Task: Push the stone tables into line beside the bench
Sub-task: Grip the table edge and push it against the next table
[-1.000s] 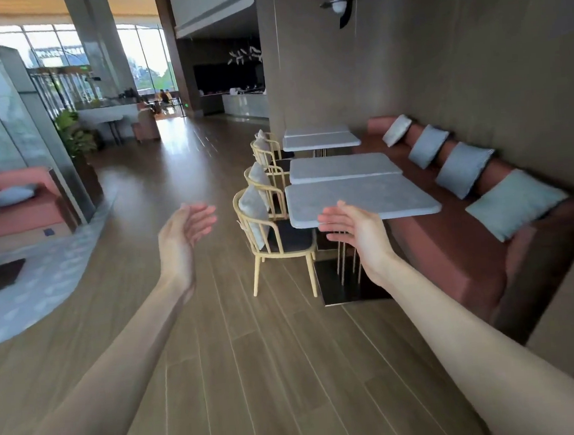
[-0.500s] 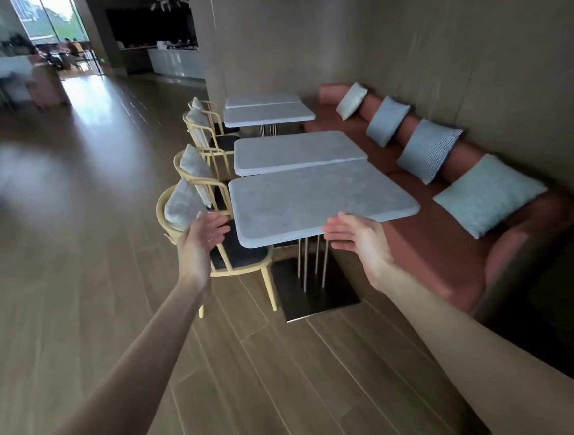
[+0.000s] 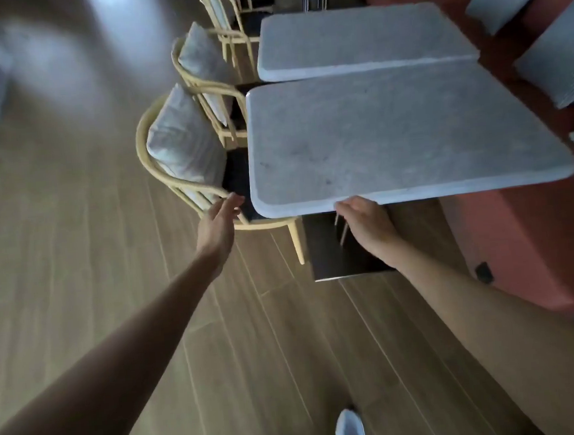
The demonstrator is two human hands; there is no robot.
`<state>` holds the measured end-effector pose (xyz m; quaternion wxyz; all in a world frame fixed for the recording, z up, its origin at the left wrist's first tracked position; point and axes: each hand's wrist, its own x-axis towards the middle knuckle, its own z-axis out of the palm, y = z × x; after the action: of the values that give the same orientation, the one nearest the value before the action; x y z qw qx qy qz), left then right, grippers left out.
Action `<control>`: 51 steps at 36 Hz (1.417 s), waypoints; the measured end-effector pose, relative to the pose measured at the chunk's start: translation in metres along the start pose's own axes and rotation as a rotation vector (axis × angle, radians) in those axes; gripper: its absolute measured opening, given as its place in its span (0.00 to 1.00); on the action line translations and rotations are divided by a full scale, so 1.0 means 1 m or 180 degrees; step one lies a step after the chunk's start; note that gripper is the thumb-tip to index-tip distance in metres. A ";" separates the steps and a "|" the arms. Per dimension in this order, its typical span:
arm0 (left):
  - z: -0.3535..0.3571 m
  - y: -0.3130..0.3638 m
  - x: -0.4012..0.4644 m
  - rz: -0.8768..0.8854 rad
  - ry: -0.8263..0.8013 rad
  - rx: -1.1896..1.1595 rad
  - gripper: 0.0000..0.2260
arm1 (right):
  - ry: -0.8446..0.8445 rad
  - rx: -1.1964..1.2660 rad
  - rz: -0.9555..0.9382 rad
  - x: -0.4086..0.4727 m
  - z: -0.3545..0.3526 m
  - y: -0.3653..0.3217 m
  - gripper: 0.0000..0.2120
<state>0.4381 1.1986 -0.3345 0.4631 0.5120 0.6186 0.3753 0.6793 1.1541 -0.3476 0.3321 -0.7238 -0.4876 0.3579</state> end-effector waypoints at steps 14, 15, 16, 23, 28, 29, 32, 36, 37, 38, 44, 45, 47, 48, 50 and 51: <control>0.119 -0.102 0.198 0.1253 -0.0453 0.2221 0.20 | 0.0408 -0.2369 -0.1059 0.184 0.083 0.099 0.17; 0.125 -0.106 0.204 0.1349 -0.0470 0.2308 0.20 | 0.0560 -0.2483 -0.1181 0.190 0.085 0.101 0.16; 0.130 -0.109 0.209 0.1429 -0.0449 0.2349 0.19 | 0.0692 -0.2571 -0.1290 0.196 0.086 0.103 0.14; 0.147 -0.120 0.220 0.1934 0.0267 0.2939 0.17 | 0.0774 -0.3067 -0.1585 0.231 0.089 0.101 0.16; 0.147 -0.123 0.221 0.2123 0.0385 0.3102 0.17 | 0.0872 -0.3054 -0.1752 0.235 0.088 0.107 0.16; 0.147 -0.122 0.221 0.2131 0.0373 0.3136 0.17 | 0.0874 -0.3055 -0.1773 0.235 0.087 0.107 0.16; 0.147 -0.122 0.222 0.2180 0.0396 0.3154 0.18 | 0.0897 -0.3065 -0.1836 0.236 0.087 0.106 0.16; 0.149 -0.129 0.227 0.2267 0.0545 0.3063 0.18 | 0.0950 -0.3125 -0.1867 0.238 0.089 0.110 0.15; 0.149 -0.130 0.229 0.2286 0.0569 0.3046 0.18 | 0.0935 -0.3132 -0.1855 0.238 0.089 0.109 0.15; 0.149 -0.130 0.230 0.2309 0.0579 0.3033 0.17 | 0.0916 -0.3146 -0.1827 0.239 0.089 0.108 0.15; 0.146 -0.128 0.239 0.2339 0.0557 0.2980 0.17 | 0.0910 -0.3201 -0.1736 0.244 0.092 0.102 0.16; 0.146 -0.129 0.242 0.2353 0.0566 0.2975 0.17 | 0.0925 -0.3190 -0.1738 0.245 0.093 0.102 0.15; 0.146 -0.129 0.247 0.2371 0.0569 0.2959 0.16 | 0.0960 -0.3152 -0.1751 0.248 0.095 0.100 0.15; 0.145 -0.129 0.250 0.2382 0.0566 0.2943 0.16 | 0.0977 -0.3139 -0.1756 0.250 0.096 0.099 0.15; 0.144 -0.129 0.257 0.2408 0.0550 0.2904 0.16 | 0.1007 -0.3143 -0.1741 0.254 0.098 0.098 0.15; 0.143 -0.129 0.259 0.2415 0.0547 0.2894 0.16 | 0.1014 -0.3147 -0.1734 0.256 0.100 0.097 0.15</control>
<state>0.5263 1.4266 -0.5461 -0.0206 0.8118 0.5263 0.2522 0.7096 1.3791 -0.5300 0.1042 -0.6863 -0.7092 -0.1235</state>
